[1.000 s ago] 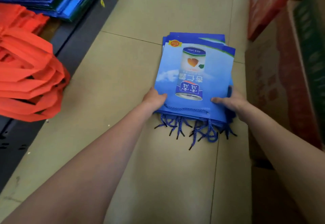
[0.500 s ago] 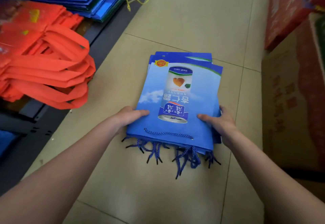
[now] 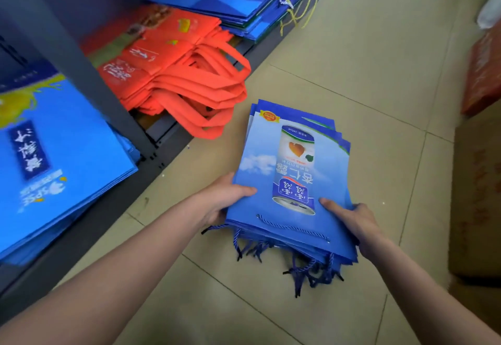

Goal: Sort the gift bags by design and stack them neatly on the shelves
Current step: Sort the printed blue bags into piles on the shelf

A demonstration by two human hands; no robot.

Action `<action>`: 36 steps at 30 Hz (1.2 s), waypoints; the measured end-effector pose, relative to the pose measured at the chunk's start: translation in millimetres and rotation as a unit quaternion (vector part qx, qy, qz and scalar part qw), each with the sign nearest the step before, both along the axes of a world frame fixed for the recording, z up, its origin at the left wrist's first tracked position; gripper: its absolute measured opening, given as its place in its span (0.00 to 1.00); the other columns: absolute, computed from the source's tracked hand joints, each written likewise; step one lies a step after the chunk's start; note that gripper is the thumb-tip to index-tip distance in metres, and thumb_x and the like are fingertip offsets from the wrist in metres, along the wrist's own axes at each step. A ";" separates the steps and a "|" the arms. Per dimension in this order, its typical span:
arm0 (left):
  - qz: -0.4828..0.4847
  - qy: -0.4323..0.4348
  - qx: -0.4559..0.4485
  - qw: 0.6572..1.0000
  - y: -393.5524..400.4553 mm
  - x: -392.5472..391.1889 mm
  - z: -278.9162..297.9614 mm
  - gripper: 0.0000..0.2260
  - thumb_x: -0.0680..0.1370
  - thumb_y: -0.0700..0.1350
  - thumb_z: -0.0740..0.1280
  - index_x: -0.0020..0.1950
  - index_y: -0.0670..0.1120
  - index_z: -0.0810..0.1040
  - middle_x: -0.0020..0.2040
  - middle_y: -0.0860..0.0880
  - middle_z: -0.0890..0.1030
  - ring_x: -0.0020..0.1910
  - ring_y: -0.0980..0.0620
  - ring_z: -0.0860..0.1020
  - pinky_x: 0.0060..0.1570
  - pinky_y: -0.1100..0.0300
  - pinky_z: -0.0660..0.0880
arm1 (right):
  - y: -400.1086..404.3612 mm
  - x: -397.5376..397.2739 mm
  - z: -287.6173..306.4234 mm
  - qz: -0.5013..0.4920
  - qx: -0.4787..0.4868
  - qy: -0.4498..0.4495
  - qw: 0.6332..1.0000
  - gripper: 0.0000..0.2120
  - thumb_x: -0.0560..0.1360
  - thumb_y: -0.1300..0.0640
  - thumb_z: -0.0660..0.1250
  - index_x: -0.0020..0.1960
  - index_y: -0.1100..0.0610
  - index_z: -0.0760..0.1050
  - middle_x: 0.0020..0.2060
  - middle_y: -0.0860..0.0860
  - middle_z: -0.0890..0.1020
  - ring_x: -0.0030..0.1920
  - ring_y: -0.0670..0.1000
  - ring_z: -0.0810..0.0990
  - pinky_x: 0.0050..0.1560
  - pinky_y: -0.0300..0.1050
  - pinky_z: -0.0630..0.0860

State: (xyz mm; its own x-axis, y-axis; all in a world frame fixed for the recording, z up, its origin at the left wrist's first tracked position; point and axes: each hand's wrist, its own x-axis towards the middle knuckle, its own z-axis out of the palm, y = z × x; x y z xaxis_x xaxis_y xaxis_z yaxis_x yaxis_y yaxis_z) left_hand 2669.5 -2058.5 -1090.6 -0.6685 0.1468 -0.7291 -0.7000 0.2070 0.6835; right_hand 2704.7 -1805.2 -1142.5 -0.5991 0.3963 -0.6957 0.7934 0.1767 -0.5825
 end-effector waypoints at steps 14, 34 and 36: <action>-0.117 0.306 -0.108 0.939 -127.5 121.5 72.2 0.35 0.76 0.37 0.67 0.76 0.49 0.50 0.69 0.61 0.60 0.65 0.64 0.65 0.60 0.75 0.63 | -124.5 108.6 56.4 0.031 -0.139 0.245 0.959 0.31 0.66 0.49 0.76 0.62 0.31 0.66 0.60 0.49 0.73 0.56 0.57 0.79 0.53 0.61 0.78; 0.094 0.323 -0.162 0.928 -361.3 376.6 139.6 0.30 0.70 0.50 0.72 0.68 0.62 0.62 0.65 0.66 0.72 0.60 0.69 0.72 0.58 0.74 0.69 | -324.4 244.2 118.4 0.356 -0.080 0.356 0.860 0.25 0.52 0.40 0.78 0.45 0.29 0.71 0.41 0.52 0.79 0.31 0.54 0.78 0.30 0.43 0.74; 0.176 0.306 -0.112 0.929 -376.7 404.4 139.2 0.31 0.68 0.50 0.73 0.67 0.63 0.65 0.62 0.65 0.75 0.58 0.64 0.76 0.53 0.68 0.74 | -348.8 244.0 133.5 0.391 -0.100 0.367 0.838 0.30 0.48 0.33 0.75 0.49 0.31 0.71 0.48 0.53 0.77 0.40 0.56 0.79 0.39 0.52 0.77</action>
State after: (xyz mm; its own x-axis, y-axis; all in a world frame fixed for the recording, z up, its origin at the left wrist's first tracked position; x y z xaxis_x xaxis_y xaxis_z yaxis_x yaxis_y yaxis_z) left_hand 3073.8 -2435.1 -951.4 -0.9457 -0.2693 -0.1822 -0.2452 0.2229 0.9435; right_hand 2948.7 -2153.9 -1009.0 -0.9171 -0.3974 -0.0310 -0.1053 0.3165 -0.9427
